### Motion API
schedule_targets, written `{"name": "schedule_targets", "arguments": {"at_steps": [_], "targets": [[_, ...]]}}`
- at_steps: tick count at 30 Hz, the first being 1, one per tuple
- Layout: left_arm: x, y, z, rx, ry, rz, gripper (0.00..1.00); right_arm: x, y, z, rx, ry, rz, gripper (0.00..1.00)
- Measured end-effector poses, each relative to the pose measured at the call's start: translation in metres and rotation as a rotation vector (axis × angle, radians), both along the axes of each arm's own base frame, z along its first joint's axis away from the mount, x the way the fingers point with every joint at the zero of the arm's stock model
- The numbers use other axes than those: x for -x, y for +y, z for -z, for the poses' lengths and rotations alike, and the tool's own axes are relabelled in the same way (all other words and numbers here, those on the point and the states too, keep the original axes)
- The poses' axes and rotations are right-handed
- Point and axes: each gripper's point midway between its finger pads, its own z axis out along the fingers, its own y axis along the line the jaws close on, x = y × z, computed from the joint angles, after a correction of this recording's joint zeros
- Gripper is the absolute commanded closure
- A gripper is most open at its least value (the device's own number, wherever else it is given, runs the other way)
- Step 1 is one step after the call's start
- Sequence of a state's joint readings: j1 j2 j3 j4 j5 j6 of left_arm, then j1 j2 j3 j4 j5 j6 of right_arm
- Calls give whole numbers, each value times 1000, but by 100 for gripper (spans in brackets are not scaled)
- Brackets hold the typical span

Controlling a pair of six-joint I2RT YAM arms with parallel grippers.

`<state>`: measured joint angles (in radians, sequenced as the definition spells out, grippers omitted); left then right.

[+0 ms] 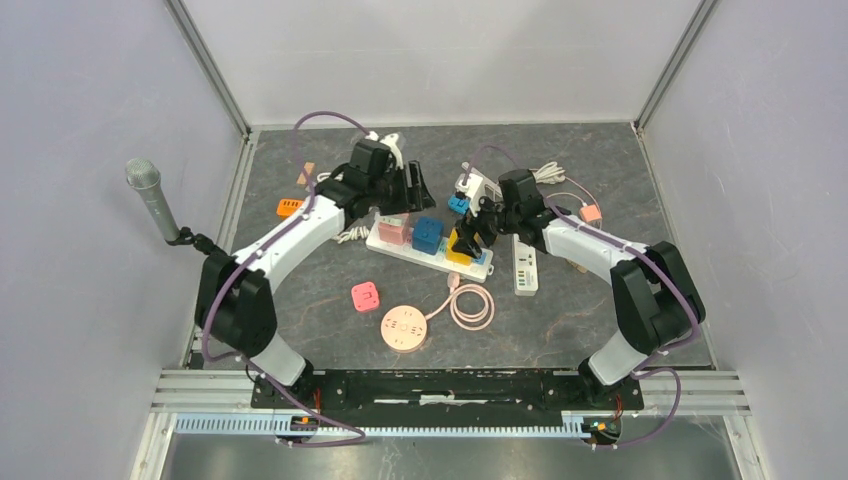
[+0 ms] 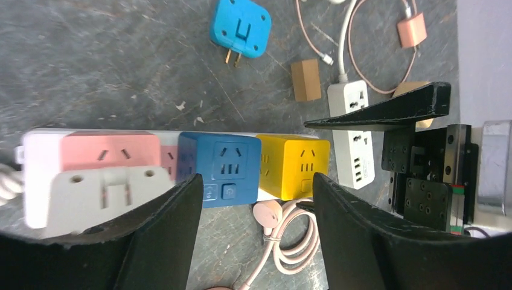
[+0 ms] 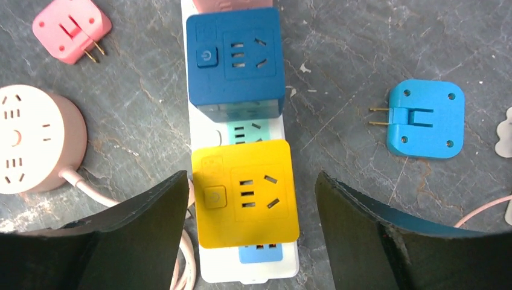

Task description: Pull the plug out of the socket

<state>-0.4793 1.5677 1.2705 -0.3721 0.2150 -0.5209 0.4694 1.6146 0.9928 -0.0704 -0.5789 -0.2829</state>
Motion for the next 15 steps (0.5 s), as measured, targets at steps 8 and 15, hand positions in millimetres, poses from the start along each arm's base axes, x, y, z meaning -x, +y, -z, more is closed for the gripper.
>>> {"name": "schedule_targets", "arguments": {"at_steps": [8, 15], "targets": [[7, -26, 36, -99, 48, 43, 41, 9, -8, 17, 51, -17, -46, 25], [11, -25, 64, -206, 64, 68, 35, 12, -11, 25, 66, -10, -50, 33]]}}
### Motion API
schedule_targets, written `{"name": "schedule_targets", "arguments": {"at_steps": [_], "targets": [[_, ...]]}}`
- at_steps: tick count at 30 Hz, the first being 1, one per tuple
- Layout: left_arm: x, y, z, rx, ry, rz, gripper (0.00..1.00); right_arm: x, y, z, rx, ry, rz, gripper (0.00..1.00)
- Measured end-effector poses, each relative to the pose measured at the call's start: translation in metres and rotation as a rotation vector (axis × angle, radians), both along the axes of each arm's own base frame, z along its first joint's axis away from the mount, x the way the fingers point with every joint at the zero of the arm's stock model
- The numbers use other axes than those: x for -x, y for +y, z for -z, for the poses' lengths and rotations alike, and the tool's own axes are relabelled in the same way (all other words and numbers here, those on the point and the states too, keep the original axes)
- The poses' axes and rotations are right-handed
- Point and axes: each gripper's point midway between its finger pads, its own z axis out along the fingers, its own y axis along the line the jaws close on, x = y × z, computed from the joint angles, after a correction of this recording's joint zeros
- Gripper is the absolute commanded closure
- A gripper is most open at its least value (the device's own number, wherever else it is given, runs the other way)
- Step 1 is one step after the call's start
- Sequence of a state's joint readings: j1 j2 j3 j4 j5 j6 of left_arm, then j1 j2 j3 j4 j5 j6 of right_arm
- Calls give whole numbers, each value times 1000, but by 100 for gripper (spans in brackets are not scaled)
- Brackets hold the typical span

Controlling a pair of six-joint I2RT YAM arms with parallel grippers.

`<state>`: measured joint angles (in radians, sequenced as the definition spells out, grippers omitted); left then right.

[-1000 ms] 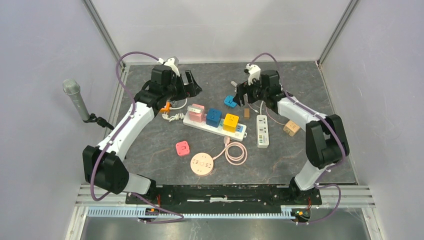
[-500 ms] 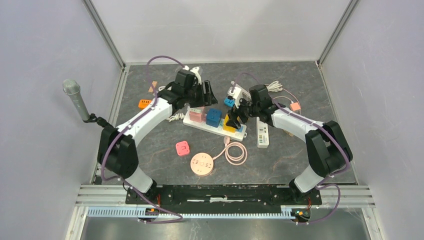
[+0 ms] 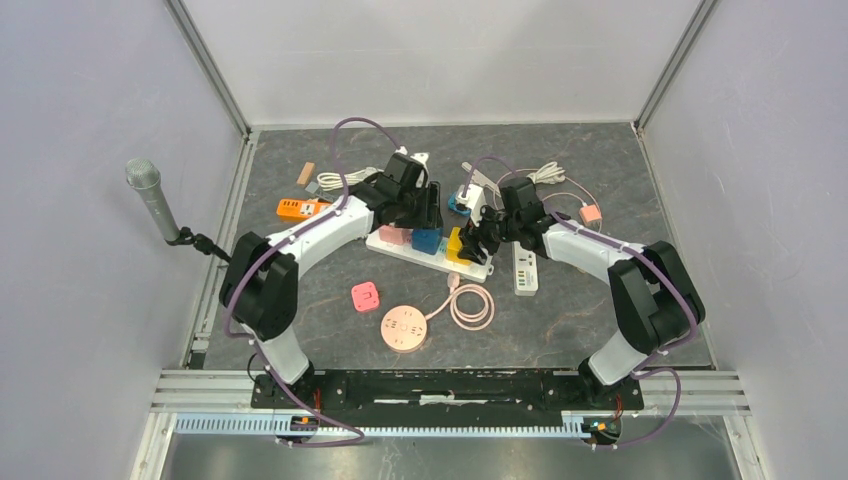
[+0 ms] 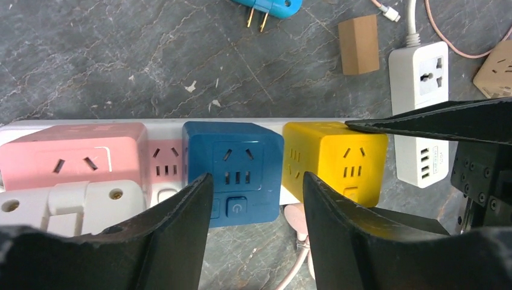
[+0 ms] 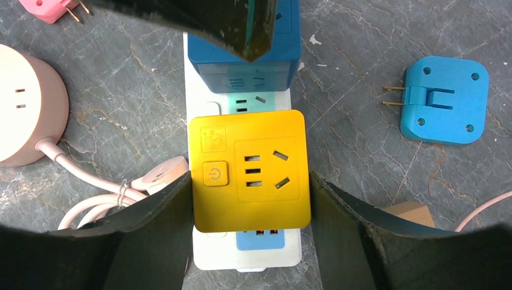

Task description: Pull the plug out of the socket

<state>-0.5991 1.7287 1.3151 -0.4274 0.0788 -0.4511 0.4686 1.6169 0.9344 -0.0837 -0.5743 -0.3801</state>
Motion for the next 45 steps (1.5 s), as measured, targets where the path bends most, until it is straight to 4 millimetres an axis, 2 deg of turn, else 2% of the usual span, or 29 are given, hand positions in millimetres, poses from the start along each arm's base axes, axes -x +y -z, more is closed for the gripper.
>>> {"name": "schedule_targets", "arguments": {"at_steps": [3, 6, 11, 14, 18, 20, 22, 24, 25, 32, 36, 38, 45], "targets": [[0, -1, 3, -51, -25, 6, 36, -1, 0, 0, -2, -10, 0, 46], [0, 0, 4, -84, -45, 8, 43, -2, 1, 0, -6, -13, -3, 52], [0, 3, 8, -122, -62, 16, 49, -2, 1, 0, -8, -14, -4, 72], [1, 4, 10, -126, -83, 15, 50, -2, 2, 0, -9, -16, -5, 77], [3, 5, 10, -122, -107, 12, 51, -2, 2, -1, -13, -16, -8, 77], [4, 5, 11, -119, -118, 11, 52, -2, 3, -1, -17, -15, -8, 72], [3, 5, 11, -116, -126, 8, 52, -2, 3, -1, -23, -11, -3, 52], [4, 6, 11, -115, -133, 5, 52, -2, 3, -2, -31, -5, 3, 38], [4, 6, 11, -113, -138, 5, 52, -3, 3, -2, -35, -3, 8, 34], [5, 7, 11, -102, -162, 0, 51, -7, 3, 3, -32, 3, 38, 21], [5, 7, 11, -98, -168, -1, 51, -8, 1, 12, -10, 12, 42, 20], [5, 7, 11, -97, -169, -1, 51, -7, 1, 14, -2, 11, 37, 29], [5, 7, 11, -98, -171, -4, 51, -4, 4, 15, 2, 5, 8, 83]]}}
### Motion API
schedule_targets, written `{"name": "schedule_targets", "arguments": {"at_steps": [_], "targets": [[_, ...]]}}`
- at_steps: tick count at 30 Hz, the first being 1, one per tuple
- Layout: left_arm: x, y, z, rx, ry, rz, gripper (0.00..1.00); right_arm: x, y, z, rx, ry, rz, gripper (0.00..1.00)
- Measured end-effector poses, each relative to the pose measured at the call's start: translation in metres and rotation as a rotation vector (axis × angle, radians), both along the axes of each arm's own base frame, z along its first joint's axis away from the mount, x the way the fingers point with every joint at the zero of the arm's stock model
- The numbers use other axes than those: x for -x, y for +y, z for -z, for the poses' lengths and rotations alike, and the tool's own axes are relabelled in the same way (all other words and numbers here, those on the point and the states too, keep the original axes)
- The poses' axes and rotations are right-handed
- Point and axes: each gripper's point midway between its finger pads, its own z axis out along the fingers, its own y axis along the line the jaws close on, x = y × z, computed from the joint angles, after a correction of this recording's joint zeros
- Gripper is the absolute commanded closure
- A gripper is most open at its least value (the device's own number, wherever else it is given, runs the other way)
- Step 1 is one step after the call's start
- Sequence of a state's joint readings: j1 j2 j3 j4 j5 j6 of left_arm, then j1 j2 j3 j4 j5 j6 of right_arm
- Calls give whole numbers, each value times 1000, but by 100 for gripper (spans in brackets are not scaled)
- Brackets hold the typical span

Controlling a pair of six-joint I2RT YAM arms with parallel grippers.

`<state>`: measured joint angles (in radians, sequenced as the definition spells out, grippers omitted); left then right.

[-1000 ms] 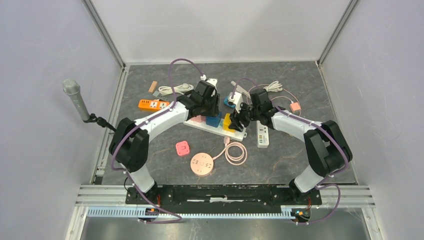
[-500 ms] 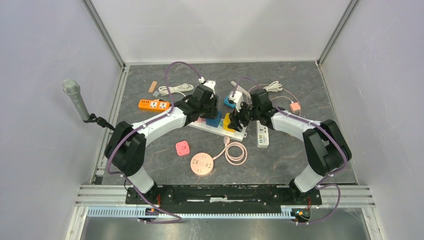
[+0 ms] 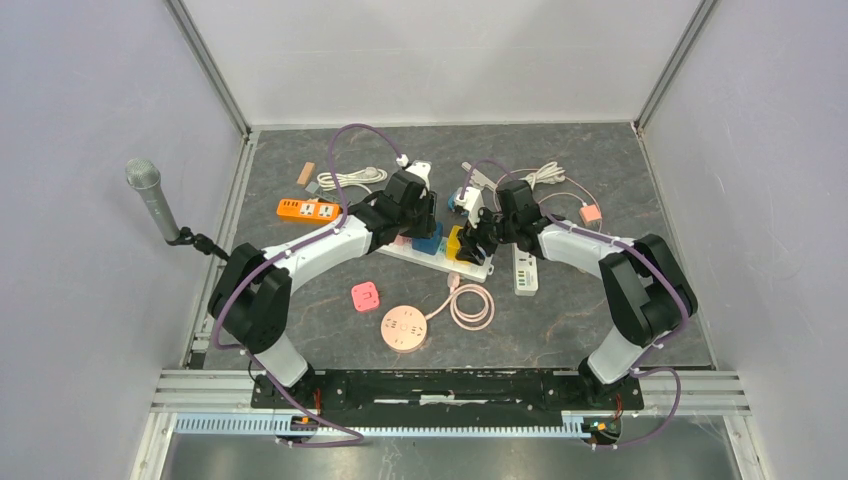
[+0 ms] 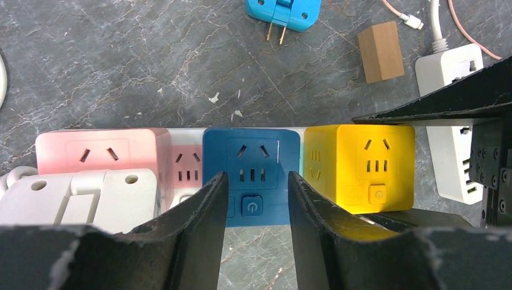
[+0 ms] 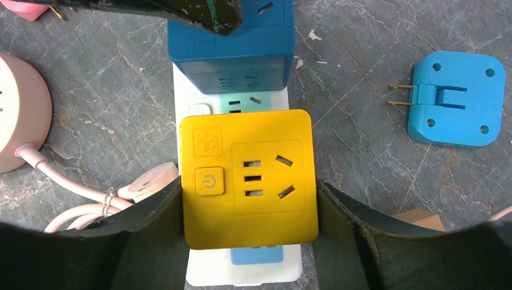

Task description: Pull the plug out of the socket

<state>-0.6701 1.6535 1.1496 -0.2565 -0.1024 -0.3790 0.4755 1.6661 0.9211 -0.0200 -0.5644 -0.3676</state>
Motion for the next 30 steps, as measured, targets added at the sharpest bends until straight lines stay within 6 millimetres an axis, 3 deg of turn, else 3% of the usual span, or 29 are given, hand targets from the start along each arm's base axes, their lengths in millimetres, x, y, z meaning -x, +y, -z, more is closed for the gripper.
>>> {"name": "schedule_targets", "arguments": {"at_steps": [3, 24, 30], "targets": [[0, 0, 0, 0, -1, -1, 52, 0, 0, -1, -1, -3, 1, 100], [0, 1, 1, -17, -18, -13, 54, 2, 4, -3, -62, 31, 58, 100], [1, 2, 2, -21, -17, -15, 55, 5, 8, -2, 23, -66, 20, 100]]}}
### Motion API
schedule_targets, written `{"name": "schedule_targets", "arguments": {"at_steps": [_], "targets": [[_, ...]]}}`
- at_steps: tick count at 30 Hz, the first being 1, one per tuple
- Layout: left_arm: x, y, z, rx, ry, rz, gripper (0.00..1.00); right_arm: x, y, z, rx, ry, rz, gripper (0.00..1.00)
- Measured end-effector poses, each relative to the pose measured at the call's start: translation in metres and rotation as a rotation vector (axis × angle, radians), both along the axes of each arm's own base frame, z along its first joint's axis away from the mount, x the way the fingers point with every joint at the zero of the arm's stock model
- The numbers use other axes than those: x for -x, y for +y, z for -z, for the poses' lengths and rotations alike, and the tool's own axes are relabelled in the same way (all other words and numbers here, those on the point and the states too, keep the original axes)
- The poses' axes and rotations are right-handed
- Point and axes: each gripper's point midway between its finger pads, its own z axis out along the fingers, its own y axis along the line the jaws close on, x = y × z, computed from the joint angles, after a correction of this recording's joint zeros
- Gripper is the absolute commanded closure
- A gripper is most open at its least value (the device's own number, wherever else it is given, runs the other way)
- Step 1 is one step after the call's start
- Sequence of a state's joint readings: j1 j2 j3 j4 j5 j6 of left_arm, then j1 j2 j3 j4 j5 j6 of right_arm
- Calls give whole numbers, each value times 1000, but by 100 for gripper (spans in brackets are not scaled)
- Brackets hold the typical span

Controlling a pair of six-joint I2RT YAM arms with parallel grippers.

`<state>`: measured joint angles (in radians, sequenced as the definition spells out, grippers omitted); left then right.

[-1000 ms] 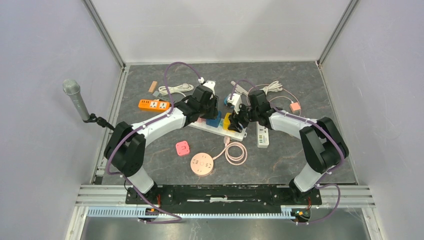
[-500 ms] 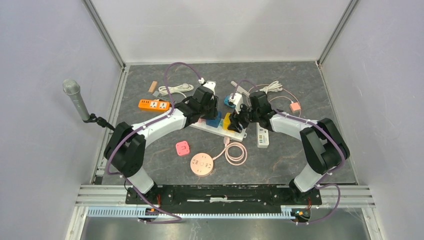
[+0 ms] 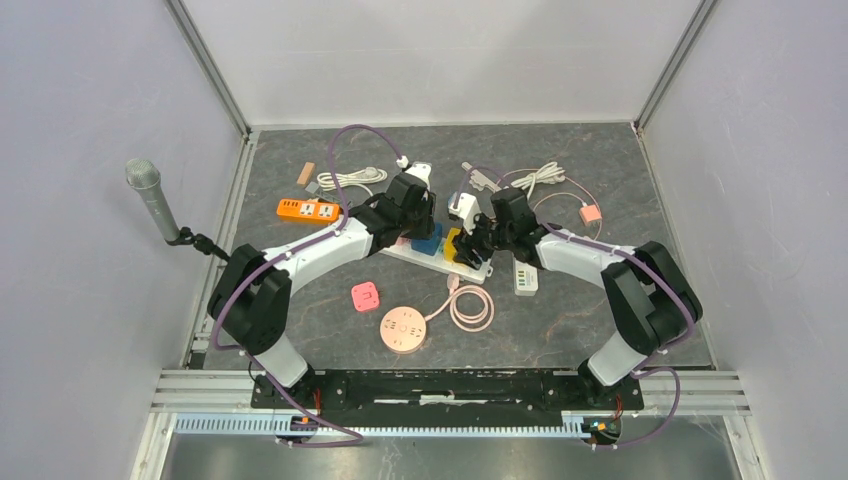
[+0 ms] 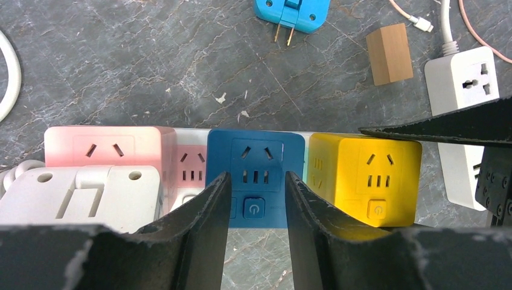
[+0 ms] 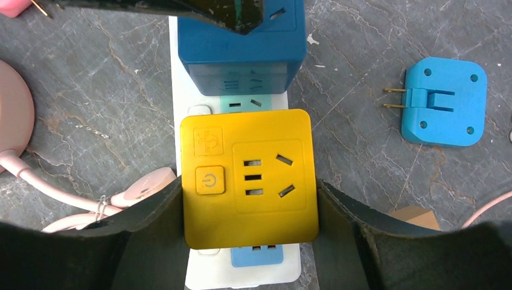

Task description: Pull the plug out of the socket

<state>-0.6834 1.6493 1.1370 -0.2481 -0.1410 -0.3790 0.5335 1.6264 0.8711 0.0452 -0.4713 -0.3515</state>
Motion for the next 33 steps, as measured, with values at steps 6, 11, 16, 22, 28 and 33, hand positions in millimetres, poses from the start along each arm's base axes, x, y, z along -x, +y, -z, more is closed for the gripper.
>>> {"name": "schedule_targets", "arguments": {"at_steps": [6, 11, 16, 22, 28, 33], "targets": [[0, 1, 0, -7, -5, -6, 56, 1, -1, 0, 8, -20, 3, 100], [0, 1, 0, -9, -6, -7, 56, -1, -3, -2, -48, 40, 36, 100], [0, 1, 0, -9, -7, -8, 57, -3, -2, -2, -87, 90, 38, 100], [-1, 2, 1, -14, -8, -8, 57, -2, -2, -2, -44, 50, 29, 100], [-1, 2, 1, -34, -12, 3, 57, -4, -2, -17, -53, 6, 37, 100], [-3, 3, 1, -43, -18, 1, 57, -19, 2, -49, -154, -21, 57, 100]]}}
